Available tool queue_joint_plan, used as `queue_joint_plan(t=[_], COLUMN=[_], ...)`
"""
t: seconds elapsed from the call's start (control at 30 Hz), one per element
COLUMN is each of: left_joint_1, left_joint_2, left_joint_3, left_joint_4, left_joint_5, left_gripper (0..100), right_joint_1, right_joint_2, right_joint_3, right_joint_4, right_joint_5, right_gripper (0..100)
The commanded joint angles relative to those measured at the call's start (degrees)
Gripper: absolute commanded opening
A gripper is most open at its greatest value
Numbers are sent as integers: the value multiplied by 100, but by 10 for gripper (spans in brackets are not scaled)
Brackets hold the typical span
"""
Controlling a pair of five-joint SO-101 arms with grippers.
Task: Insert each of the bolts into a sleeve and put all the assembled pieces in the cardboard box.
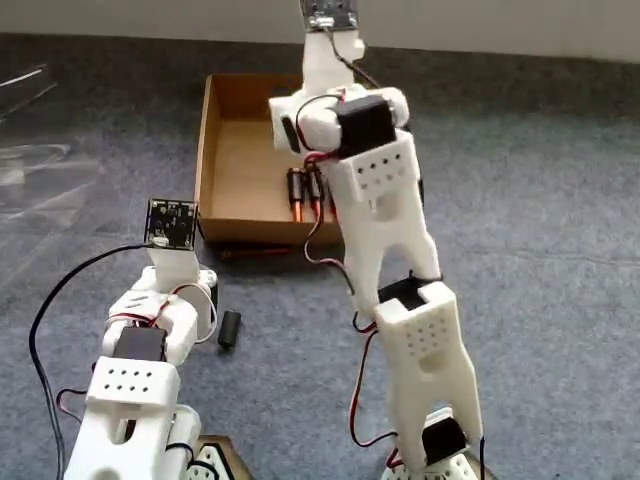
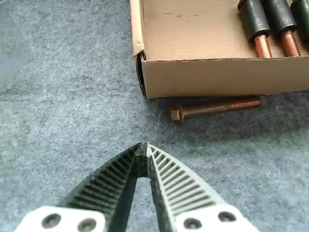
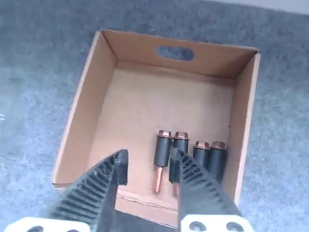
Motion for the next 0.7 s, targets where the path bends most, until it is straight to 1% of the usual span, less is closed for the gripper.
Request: queue_joint_plan(t=[0.0,0.23,0.33,0.43,0.67], left_joint_1=[-22,-22,-22,-22,-22], left_joint_2=[-31,-31,-31,-31,-31], left_joint_3=[-75,-127,-119,-110,-110], left_joint_4=[-105,-88,-88,-88,-88], left_joint_5=[-9,-9,-9,-9,-9], left_gripper=[10,11,12,12,11], right_joint_1=[-22,-602,-681,-760,-734], right_joint_2=[-40,-101,-66,-127,-532], right_joint_3=[-637,-163,66,813,919], right_joint_4=[207,207,215,215,207], right_joint_5=[62,53,35,-149,-378], right_gripper=[137,111,111,111,111])
